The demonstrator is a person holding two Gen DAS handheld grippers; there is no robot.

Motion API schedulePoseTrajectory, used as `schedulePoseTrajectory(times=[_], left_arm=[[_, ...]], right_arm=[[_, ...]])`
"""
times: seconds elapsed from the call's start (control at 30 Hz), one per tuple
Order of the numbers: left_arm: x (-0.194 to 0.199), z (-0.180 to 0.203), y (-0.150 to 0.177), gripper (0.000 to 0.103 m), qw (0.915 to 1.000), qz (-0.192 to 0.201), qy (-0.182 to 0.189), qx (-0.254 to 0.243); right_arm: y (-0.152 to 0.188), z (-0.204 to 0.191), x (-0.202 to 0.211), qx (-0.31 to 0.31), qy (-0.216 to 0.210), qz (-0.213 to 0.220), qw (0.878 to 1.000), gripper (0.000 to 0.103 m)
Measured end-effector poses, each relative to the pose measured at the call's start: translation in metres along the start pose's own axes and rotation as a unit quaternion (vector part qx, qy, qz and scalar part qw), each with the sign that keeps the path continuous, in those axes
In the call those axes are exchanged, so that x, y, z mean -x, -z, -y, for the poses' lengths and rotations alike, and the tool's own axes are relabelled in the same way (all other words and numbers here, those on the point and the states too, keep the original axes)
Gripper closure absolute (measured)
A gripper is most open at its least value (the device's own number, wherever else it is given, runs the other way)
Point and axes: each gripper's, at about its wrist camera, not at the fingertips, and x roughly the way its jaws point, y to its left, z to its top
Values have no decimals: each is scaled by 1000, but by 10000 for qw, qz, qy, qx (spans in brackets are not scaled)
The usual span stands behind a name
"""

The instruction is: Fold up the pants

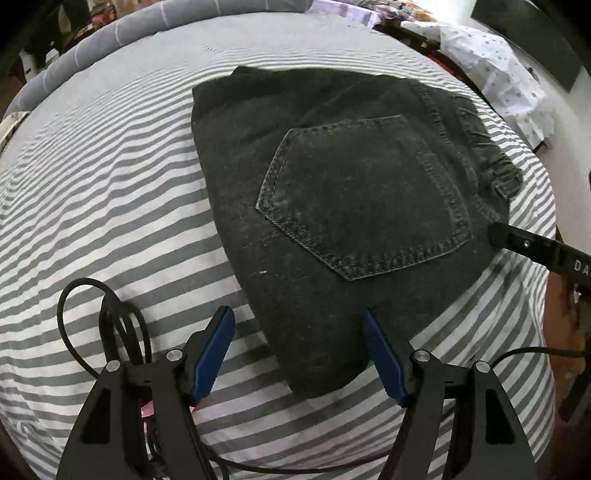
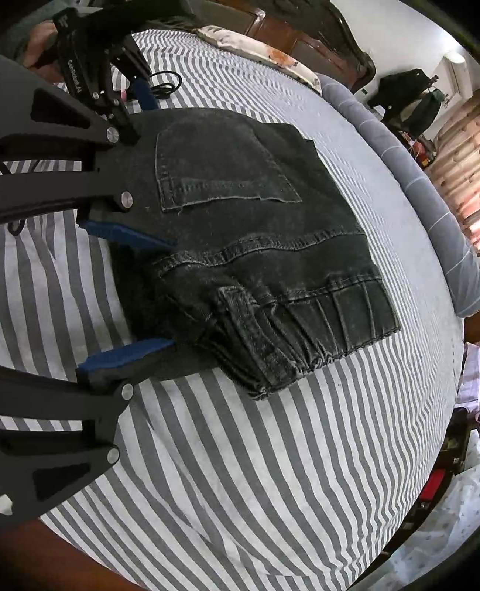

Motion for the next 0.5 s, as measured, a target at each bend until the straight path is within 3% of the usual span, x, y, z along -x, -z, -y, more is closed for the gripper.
schedulePoseTrajectory(times=[0.37,0.5], left_arm=[[2,-3,-18,30,9999,-41,-36,151],[14,-13,-23,30,9996,50,12,295]], right_arm=[[-3,7,0,-52,-226,16,9997,54],[-9,14,8,-92,-304,173,9993,42]])
